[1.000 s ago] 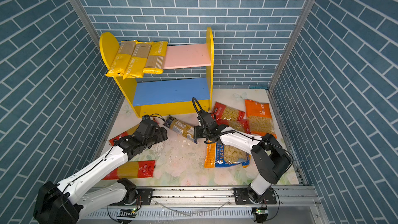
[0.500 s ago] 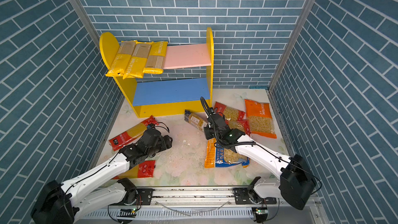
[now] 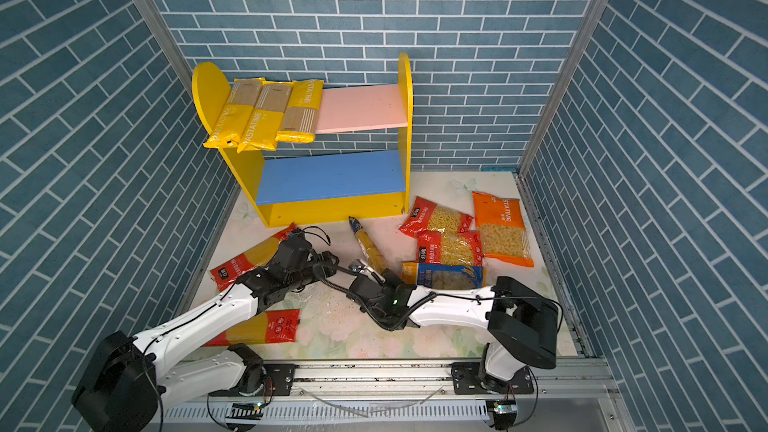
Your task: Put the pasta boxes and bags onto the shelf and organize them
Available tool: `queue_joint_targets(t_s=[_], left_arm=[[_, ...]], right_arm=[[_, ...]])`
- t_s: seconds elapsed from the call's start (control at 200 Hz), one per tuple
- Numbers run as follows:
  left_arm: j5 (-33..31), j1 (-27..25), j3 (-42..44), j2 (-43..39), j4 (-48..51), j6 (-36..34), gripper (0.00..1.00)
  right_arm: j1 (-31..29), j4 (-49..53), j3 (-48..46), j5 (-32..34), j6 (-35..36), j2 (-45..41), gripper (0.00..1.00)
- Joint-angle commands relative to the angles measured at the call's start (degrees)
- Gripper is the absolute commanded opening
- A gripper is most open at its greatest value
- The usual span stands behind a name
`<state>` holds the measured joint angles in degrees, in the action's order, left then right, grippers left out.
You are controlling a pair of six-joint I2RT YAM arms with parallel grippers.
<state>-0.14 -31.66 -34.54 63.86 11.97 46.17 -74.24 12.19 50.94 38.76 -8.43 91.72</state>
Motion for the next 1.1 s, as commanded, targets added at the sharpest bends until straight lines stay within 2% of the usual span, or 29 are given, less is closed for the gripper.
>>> queue_joint_targets(t_s=[0.0, 0.16, 0.25, 0.32, 0.41, 0.55, 0.625, 0.89, 1.095], left_arm=[[-0.13, 0.72, 0.75, -2.54, 3.77, -0.69, 0.85], [-0.4, 0.62, 3.16, -5.57, 3.11, 1.0, 0.84], [-0.38, 0.39, 3.59, -6.08, 3.5, 0.96, 0.84], [-0.37, -0.12, 4.17, -6.26, 2.71, 1.29, 0.84], [-1.06, -2.28, 4.71, -5.34, 0.52, 2.2, 0.84], [-2.4, -6.61, 6.55, -2.18, -6.87, 4.7, 0.84], [-3.37, -8.08, 6.1, -0.31, -8.08, 4.72, 0.84], [-4.77, -10.07, 6.22, 1.57, -8.88, 4.7, 0.84], [-3.31, -9.0, 7.87, 1.64, -9.31, 4.33, 0.85]], right_arm=[[-2.11, 3.14, 3.4, -3.64, 3.01, 0.65, 0.08], [-1.49, 3.92, 2.02, -19.28, -0.54, -2.77, 0.39], [1.98, 4.63, 1.53, -30.41, -3.81, -6.7, 0.45], [5.27, 5.12, 1.45, -35.26, -6.5, -9.34, 0.49], [11.86, 4.24, 0.95, -42.76, -10.12, -11.52, 0.49], [21.3, 5.47, 2.97, -45.99, -17.37, -8.51, 0.49], [24.26, 3.7, 3.05, -47.65, -19.38, -5.7, 0.48], [24.76, 4.85, 10.2, -49.49, -23.27, 7.0, 0.46], [23.57, 0.18, 8.77, -55.92, -29.44, 8.12, 0.42]])
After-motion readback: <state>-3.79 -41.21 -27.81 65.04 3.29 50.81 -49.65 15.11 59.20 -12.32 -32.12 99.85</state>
